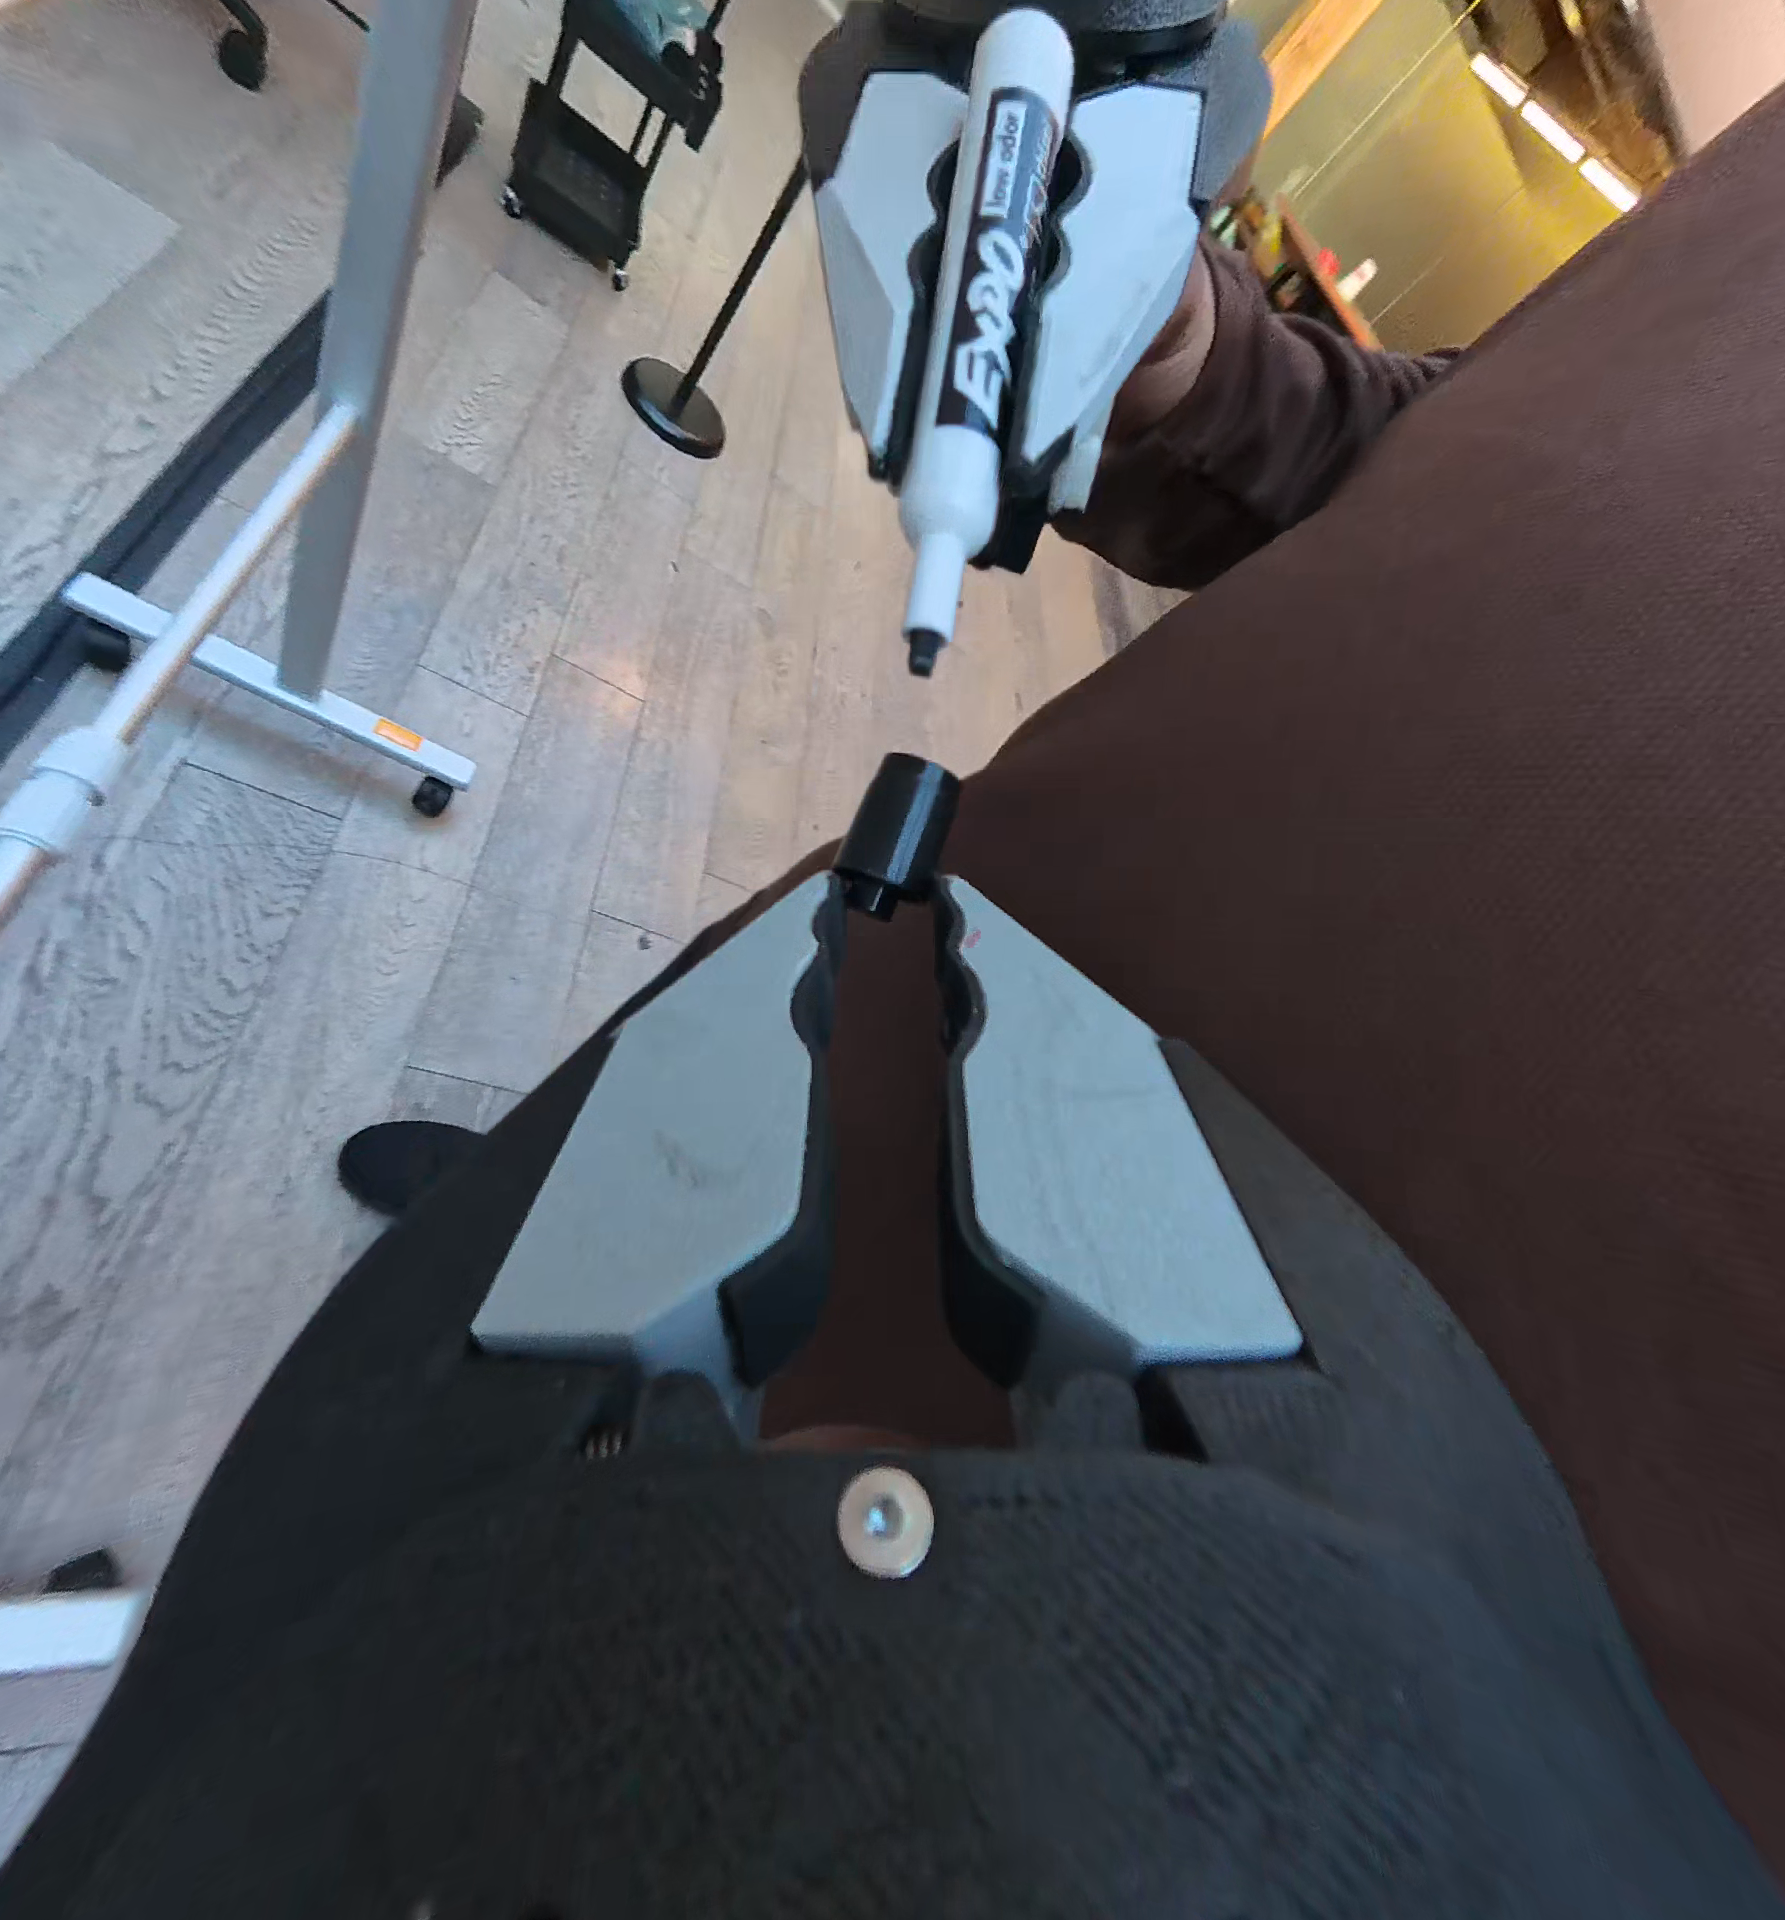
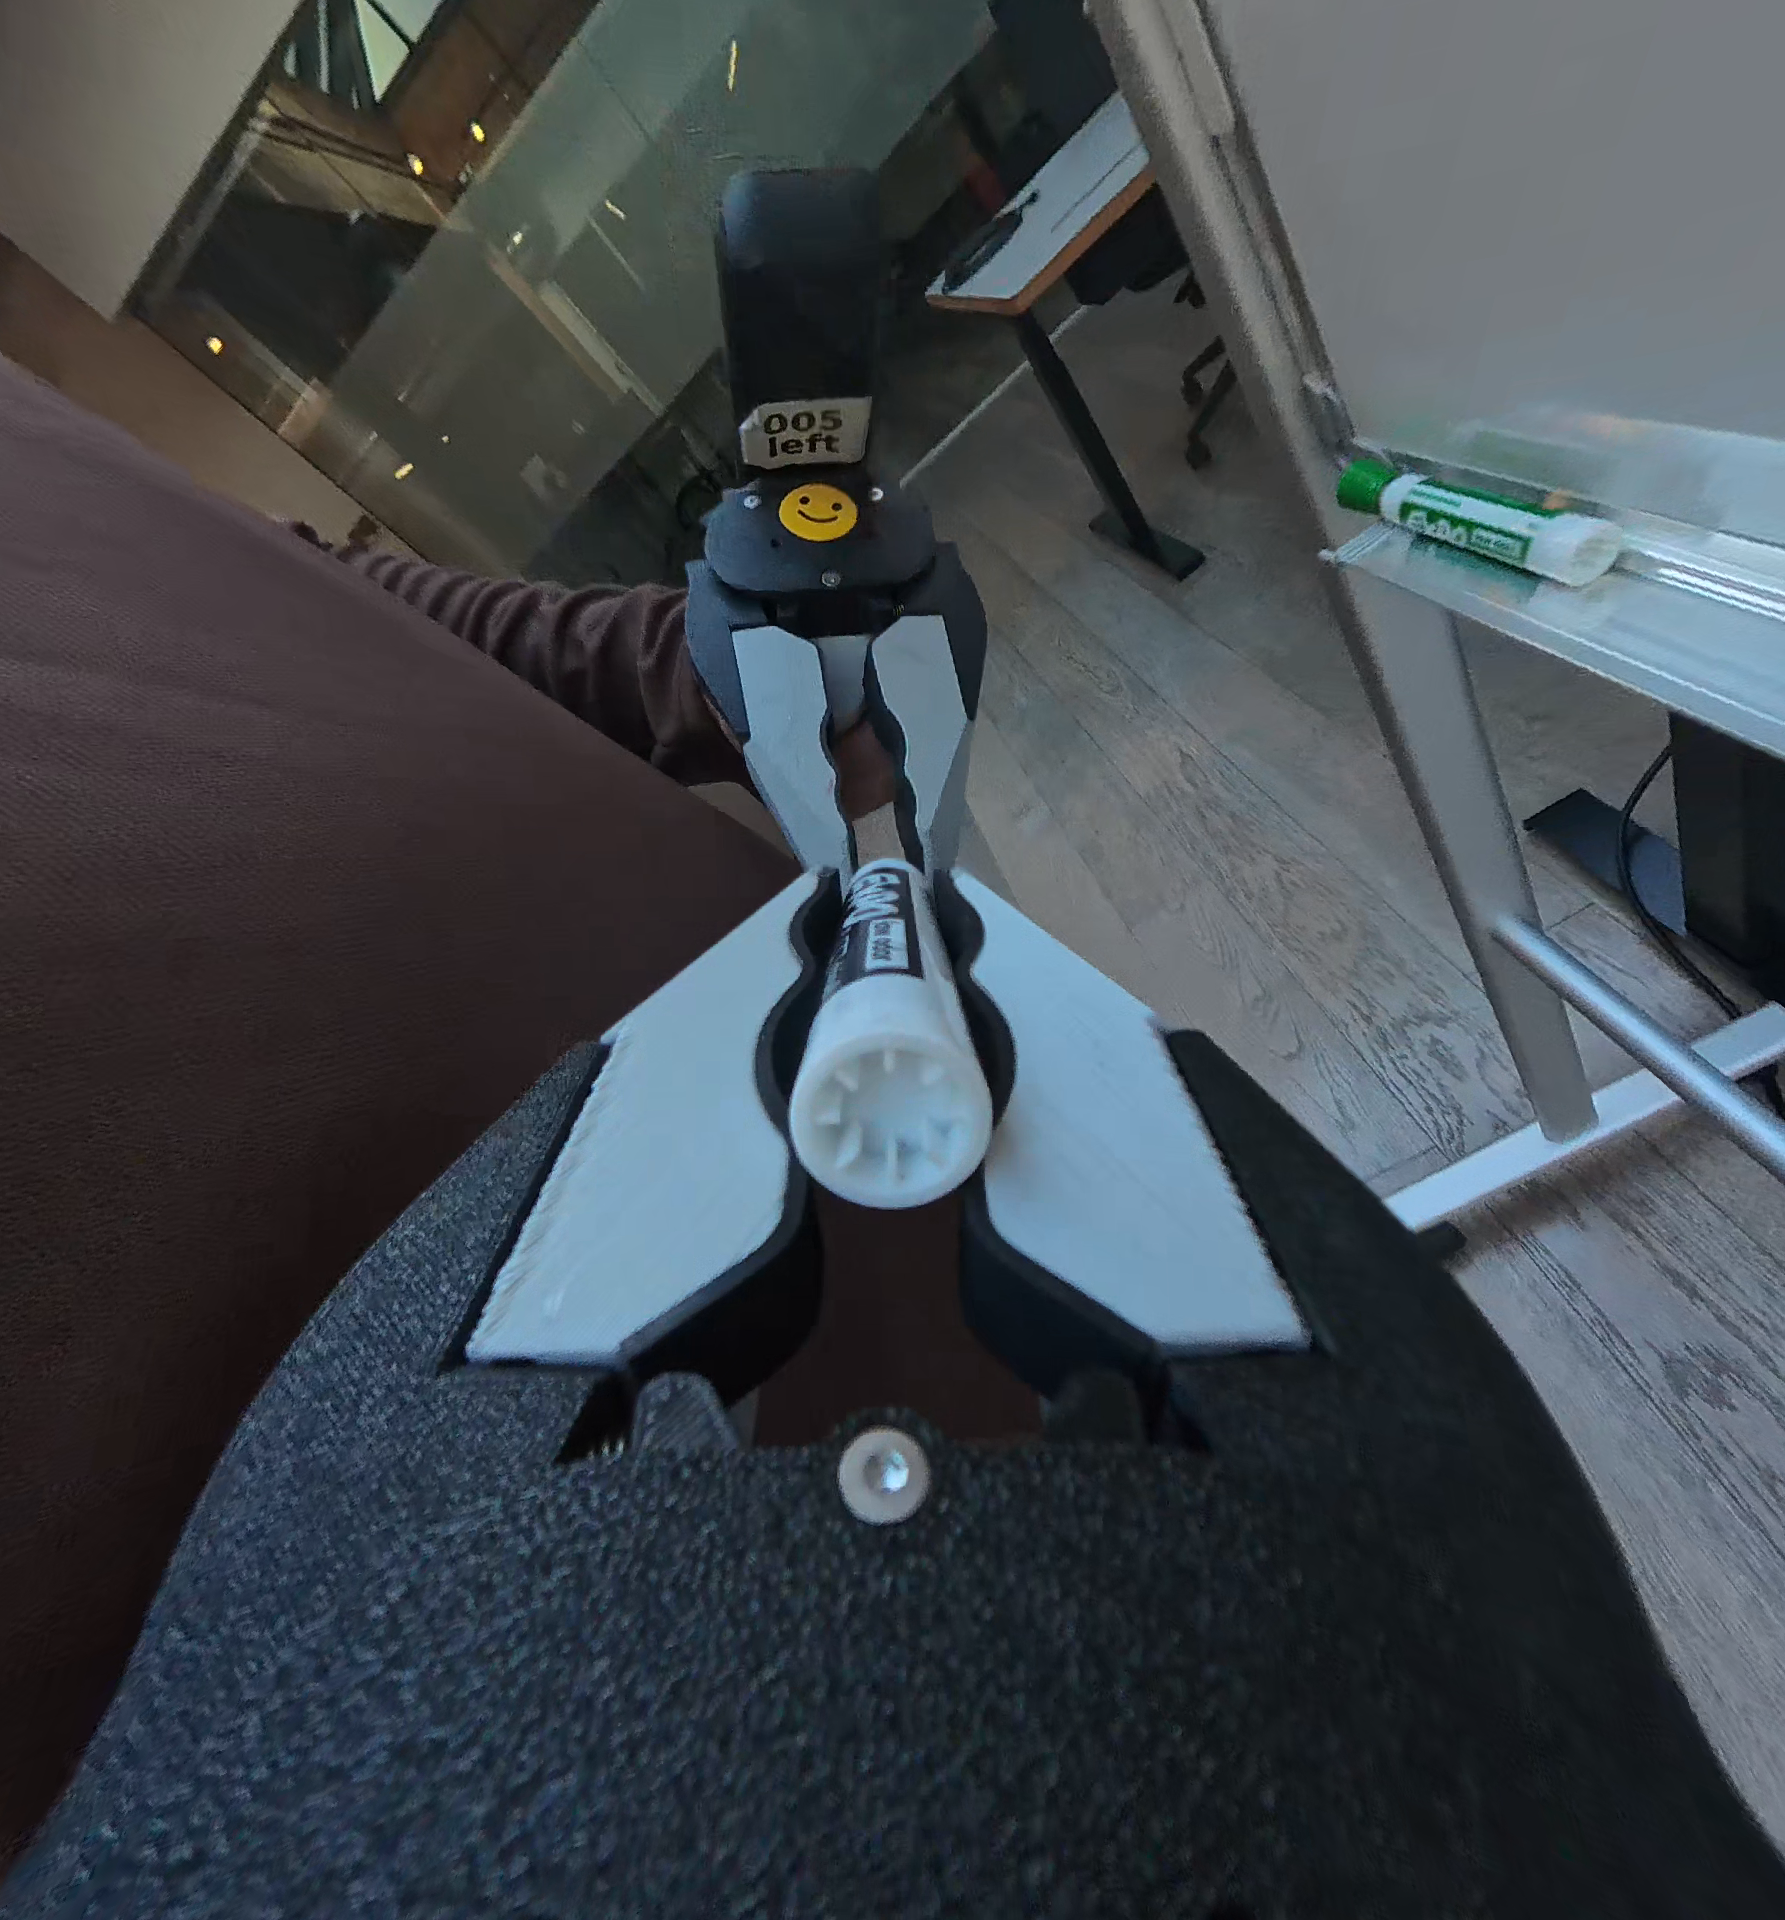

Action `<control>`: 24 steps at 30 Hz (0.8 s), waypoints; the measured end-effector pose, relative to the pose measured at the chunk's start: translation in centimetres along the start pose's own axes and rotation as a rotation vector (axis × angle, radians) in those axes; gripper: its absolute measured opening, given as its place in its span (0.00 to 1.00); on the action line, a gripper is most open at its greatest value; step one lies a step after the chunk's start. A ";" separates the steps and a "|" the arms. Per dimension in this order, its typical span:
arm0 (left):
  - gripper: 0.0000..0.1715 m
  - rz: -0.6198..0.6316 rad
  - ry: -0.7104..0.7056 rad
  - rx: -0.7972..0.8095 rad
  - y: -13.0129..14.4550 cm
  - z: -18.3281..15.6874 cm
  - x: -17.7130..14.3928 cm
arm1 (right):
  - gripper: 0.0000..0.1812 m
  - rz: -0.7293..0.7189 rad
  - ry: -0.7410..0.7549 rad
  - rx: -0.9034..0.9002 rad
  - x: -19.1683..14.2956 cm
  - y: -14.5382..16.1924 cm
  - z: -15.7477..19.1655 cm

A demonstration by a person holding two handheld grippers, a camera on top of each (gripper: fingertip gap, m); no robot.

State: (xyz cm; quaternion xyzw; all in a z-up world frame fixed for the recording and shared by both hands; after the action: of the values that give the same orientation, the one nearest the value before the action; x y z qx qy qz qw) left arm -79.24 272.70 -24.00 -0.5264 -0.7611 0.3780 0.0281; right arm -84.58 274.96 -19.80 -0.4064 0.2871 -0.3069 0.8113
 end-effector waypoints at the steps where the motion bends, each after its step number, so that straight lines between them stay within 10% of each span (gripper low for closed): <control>1: 0.08 -0.008 0.025 -0.025 0.4 -0.2 -0.3 | 0.10 0.035 0.012 -0.014 0.5 0.4 0.3; 24: 0.09 -0.042 0.195 -0.230 2.8 -0.4 -2.5 | 0.10 0.131 0.052 -0.147 6.1 2.3 2.1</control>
State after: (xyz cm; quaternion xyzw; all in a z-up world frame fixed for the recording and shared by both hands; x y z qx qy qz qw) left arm -75.79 271.36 -24.49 -0.5441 -0.8039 0.2350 0.0493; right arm -78.58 272.60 -21.99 -0.4370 0.3557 -0.2418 0.7900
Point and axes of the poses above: each gripper's, where its closed fingertips meet, x out along the fingers, y out of its underside, z = x × y across the jaws, the point moved 1 cm from there along -x, back along the fingers, and after that the axes turned 8 degrees about -x, right-handed, at the moved point
